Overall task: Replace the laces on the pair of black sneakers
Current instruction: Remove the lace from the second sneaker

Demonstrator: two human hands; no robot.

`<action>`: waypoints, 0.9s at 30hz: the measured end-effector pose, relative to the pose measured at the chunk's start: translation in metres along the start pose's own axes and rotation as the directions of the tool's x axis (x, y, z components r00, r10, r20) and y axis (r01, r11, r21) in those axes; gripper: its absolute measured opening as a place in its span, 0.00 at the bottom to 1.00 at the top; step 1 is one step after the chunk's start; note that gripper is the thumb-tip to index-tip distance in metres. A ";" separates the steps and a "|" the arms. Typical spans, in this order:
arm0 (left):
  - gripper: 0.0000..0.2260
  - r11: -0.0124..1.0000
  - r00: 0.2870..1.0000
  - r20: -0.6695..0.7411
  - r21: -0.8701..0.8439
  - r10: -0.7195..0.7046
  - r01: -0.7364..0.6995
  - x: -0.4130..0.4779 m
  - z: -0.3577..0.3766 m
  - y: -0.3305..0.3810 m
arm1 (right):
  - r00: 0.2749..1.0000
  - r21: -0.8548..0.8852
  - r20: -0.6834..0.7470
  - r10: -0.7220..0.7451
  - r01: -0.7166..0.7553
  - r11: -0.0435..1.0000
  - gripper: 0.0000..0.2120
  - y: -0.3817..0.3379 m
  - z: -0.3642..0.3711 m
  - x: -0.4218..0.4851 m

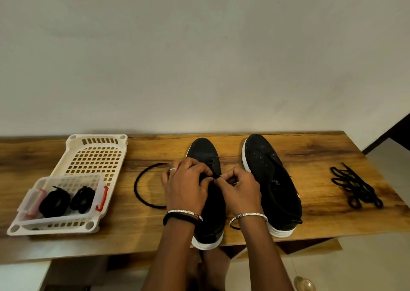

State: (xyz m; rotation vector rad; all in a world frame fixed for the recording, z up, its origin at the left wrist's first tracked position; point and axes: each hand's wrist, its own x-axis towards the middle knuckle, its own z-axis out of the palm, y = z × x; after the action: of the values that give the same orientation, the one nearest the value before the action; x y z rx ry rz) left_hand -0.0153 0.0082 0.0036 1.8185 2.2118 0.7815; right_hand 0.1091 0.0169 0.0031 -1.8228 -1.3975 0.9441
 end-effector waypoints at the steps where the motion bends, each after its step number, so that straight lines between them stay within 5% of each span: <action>1: 0.03 0.999 1.000 -0.018 -0.043 -0.017 0.017 0.000 0.001 0.000 | 1.000 0.006 -0.002 0.000 0.000 1.000 0.05 0.000 0.000 0.000; 3: 0.04 0.969 0.994 -0.052 -0.233 -0.098 0.083 0.001 0.005 -0.002 | 1.000 0.017 -0.005 -0.002 0.002 1.000 0.06 0.001 0.000 0.001; 5: 0.05 0.808 0.964 -0.030 -0.553 -0.263 0.203 0.002 0.005 -0.005 | 1.000 0.018 -0.005 -0.001 0.001 1.000 0.06 0.002 0.001 0.001; 7: 0.03 0.419 0.851 0.145 -0.821 -0.505 0.388 0.007 0.000 -0.006 | 1.000 0.028 0.002 0.008 -0.008 1.000 0.06 0.002 0.001 0.001; 9: 0.04 -0.013 0.676 0.435 -0.846 -0.596 0.533 0.011 -0.004 -0.010 | 1.000 0.039 0.006 0.015 -0.015 0.999 0.06 0.002 0.001 0.001; 11: 0.07 -0.255 0.560 0.598 -0.780 -0.573 0.571 0.013 -0.007 -0.017 | 1.000 0.051 0.002 0.018 -0.018 0.999 0.06 0.002 0.001 0.001; 12: 0.08 -0.297 0.537 0.614 -0.772 -0.579 0.562 0.015 -0.007 -0.021 | 1.000 0.056 0.001 0.019 -0.020 0.998 0.06 0.002 0.001 0.001; 14: 0.07 -0.208 0.543 0.536 -0.809 -0.647 0.550 0.015 -0.015 -0.024 | 1.000 0.059 0.000 0.022 -0.022 0.998 0.06 0.002 0.001 0.001; 16: 0.01 0.167 0.589 0.288 -0.784 -0.755 0.598 0.013 -0.019 -0.028 | 1.000 0.058 0.002 0.023 -0.023 0.998 0.06 0.003 0.002 0.002; 18: 0.12 0.526 0.656 0.078 -0.529 -0.751 0.665 0.007 -0.016 -0.031 | 1.000 0.057 0.004 0.017 -0.017 0.998 0.06 0.003 0.002 0.002; 20: 0.18 0.727 0.743 -0.096 -0.317 -0.663 0.608 0.004 -0.016 -0.035 | 1.000 0.060 0.003 -0.004 0.004 0.998 0.05 0.003 0.002 0.001; 23: 0.10 0.885 0.900 -0.187 -0.342 -0.394 0.317 0.006 -0.020 -0.029 | 0.993 0.089 0.014 -0.116 0.114 0.989 0.08 -0.001 0.004 -0.001; 27: 0.07 0.968 0.990 0.109 -0.224 -0.090 0.113 -0.001 -0.016 -0.020 | 0.941 0.066 -0.017 -0.337 0.337 0.939 0.06 -0.005 0.012 -0.003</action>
State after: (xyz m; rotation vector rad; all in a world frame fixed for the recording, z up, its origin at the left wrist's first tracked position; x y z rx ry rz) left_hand -0.0397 0.0006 0.0069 1.5870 2.0400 0.8668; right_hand 0.0955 0.0157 0.0015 -1.4711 -1.5904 0.7954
